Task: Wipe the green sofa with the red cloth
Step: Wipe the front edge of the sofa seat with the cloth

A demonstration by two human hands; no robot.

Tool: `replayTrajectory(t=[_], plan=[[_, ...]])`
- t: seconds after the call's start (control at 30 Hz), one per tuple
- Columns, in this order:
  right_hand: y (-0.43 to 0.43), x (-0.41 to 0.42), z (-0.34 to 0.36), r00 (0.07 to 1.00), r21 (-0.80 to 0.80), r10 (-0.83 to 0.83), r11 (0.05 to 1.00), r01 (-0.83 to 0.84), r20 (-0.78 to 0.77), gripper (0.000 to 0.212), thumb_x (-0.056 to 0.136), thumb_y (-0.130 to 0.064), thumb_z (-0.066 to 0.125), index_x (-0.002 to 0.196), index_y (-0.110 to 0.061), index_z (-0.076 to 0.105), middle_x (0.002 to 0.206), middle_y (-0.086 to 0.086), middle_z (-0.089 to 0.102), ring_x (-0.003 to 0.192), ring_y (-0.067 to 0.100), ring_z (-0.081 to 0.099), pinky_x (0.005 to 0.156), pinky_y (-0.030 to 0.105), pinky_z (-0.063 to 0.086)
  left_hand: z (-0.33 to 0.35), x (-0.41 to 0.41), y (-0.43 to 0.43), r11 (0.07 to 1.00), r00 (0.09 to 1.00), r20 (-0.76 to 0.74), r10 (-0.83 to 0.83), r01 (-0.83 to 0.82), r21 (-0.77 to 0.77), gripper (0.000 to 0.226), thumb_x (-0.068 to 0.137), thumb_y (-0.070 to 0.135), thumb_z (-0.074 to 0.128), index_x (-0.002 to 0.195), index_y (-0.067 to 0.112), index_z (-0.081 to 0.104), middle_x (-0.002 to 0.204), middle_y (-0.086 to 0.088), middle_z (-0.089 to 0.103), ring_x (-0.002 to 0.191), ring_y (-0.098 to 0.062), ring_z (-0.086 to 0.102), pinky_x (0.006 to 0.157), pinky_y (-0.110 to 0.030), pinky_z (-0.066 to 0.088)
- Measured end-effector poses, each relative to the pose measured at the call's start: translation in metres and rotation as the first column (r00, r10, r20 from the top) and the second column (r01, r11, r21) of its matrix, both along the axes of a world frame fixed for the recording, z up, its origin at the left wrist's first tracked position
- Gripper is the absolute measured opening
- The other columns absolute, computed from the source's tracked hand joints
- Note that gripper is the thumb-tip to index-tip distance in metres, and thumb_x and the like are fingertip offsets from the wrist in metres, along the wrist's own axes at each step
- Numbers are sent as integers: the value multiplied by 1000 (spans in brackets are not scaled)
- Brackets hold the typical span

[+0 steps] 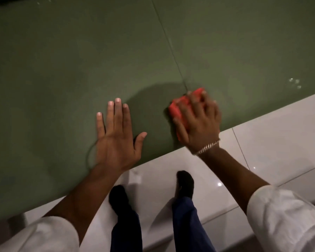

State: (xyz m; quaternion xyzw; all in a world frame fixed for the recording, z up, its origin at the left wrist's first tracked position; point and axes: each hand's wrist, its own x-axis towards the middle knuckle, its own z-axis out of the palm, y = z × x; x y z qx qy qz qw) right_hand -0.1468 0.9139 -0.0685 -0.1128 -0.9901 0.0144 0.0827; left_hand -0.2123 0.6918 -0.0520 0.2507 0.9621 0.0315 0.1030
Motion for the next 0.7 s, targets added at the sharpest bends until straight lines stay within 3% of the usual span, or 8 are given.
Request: replayTrajectory(t=[0.07,0.1,0.2,0.27,0.3,0.43,0.57,0.7], plan=[[24,29,-3,982,36,187,982,-186,-28,47,94,-52,46,135,-32,54,148,6,51,141,37,37,111,57,31,2,2,28,999,1000,7,-28,28,26,82,94,56,24,152,0,10,164,-20,8,153,-35,4,121,-60,9],[46,34,-4,985,36,172,985,-171,-31,46,95,-52,45,134,-31,55,148,6,51,141,36,38,111,57,32,1,2,42,998,999,1,-54,54,31,81,94,56,23,152,0,10,164,-20,7,153,-35,3,121,-60,9],[101,14,-2,976,-38,-215,976,214,-42,45,98,-55,34,131,-33,57,146,4,53,138,36,39,107,55,36,-1,0,80,995,996,-11,-94,94,21,80,95,56,20,153,2,8,165,-19,4,153,-34,1,121,-59,8],[111,-2,1,935,-76,-349,935,345,-54,44,97,-55,35,128,-34,57,145,4,53,138,38,39,107,54,36,-3,-3,102,995,995,-23,-100,101,11,79,95,54,22,153,2,9,165,-19,5,153,-34,1,121,-60,9],[109,-1,1,945,-84,-321,945,316,-59,44,96,-55,37,129,-34,56,147,4,52,139,38,38,109,55,34,-3,-3,112,995,994,-23,-103,103,7,79,95,54,24,153,2,9,165,-19,5,153,-34,2,121,-60,9],[132,38,-4,995,-21,58,998,-60,-86,45,95,-54,44,132,-32,56,147,5,52,140,37,39,111,60,30,-4,-4,148,986,986,-39,-165,166,34,80,93,52,30,153,2,11,165,-18,7,153,-33,3,120,-60,10],[211,39,-6,989,30,-125,991,127,-81,43,96,-55,40,131,-35,56,145,3,54,138,35,42,112,62,27,-6,-7,196,967,968,-55,-245,248,61,81,92,54,30,153,3,13,165,-18,7,153,-33,2,121,-60,8],[277,9,3,961,-36,-274,961,273,-22,46,95,-55,38,131,-33,55,145,7,53,136,39,41,111,61,30,-9,-15,267,965,966,-51,-252,255,65,84,92,57,26,152,1,12,164,-20,7,153,-34,3,121,-60,8]])
